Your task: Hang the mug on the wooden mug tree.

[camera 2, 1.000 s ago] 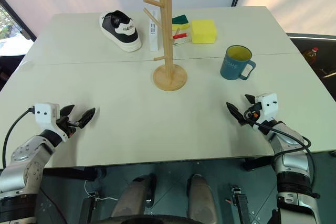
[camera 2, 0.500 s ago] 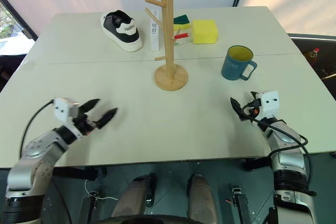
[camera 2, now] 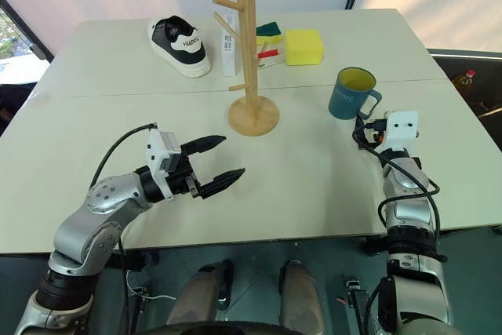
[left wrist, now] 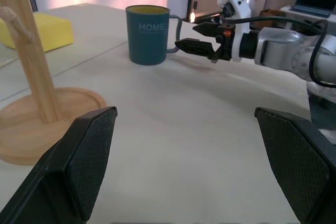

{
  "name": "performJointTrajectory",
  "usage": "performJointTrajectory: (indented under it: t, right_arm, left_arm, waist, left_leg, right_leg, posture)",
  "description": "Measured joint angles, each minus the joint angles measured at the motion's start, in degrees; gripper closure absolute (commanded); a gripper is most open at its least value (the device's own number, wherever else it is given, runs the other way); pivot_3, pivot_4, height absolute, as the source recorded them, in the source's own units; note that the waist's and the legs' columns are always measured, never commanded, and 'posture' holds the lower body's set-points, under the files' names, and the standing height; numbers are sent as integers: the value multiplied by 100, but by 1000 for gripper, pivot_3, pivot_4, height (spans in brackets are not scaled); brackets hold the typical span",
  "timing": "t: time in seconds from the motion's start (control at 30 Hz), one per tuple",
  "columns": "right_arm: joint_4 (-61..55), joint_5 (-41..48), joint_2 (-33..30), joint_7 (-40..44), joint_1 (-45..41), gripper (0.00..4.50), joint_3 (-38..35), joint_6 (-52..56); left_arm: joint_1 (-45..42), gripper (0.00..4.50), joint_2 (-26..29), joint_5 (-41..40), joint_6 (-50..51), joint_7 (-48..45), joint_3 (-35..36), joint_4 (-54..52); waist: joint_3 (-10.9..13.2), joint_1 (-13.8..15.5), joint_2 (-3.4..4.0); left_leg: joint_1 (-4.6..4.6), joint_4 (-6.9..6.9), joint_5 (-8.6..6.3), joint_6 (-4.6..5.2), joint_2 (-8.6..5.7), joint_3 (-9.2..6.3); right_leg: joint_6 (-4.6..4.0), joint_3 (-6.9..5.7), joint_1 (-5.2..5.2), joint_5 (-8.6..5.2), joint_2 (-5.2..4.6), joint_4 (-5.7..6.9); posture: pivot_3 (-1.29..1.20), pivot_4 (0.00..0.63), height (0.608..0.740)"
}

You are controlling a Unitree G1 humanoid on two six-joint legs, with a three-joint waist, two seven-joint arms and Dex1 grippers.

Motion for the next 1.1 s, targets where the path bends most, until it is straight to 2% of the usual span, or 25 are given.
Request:
performJointTrajectory:
  t: [0.8, 0.9, 1.03, 1.1]
  right_arm:
    - [2307, -423, -1, -723, -1411, 41, 68, -489]
    - [2513, -415, 10, -691, -1497, 1305, 68, -603]
    - [2667, -363, 61, -566, -1570, 3544, 67, -695]
    - [2674, -307, 91, -502, -1572, 4476, 66, -735]
  left_arm:
    - [-150, 0, -5, -196, 18, -6, 102, -92]
    - [-159, 0, -7, -189, 10, -6, 101, -91]
    - [-159, 0, -7, -186, 1, -7, 101, -91]
    - [-157, 0, -7, -185, -4, -7, 102, -91]
  waist:
    - [0, -24, 0]
    - [0, -24, 0]
    - [0, -27, 0]
    - [0, -26, 0]
  left_leg:
    - [10, 8, 1, 1, 0, 1]
    - [10, 8, 1, 2, -1, 1]
    - [13, 8, 2, 2, -1, 1]
    - [17, 8, 2, 2, -1, 1]
  right_leg:
    - [-2, 5, 10, 2, 4, 10]
    - [-1, 6, 10, 2, 4, 10]
    - [-1, 7, 13, 3, 4, 11]
    - [-1, 7, 16, 2, 5, 11]
  posture:
    - [0, 150, 740]
    - [0, 150, 740]
    - [0, 150, 740]
    - [0, 150, 740]
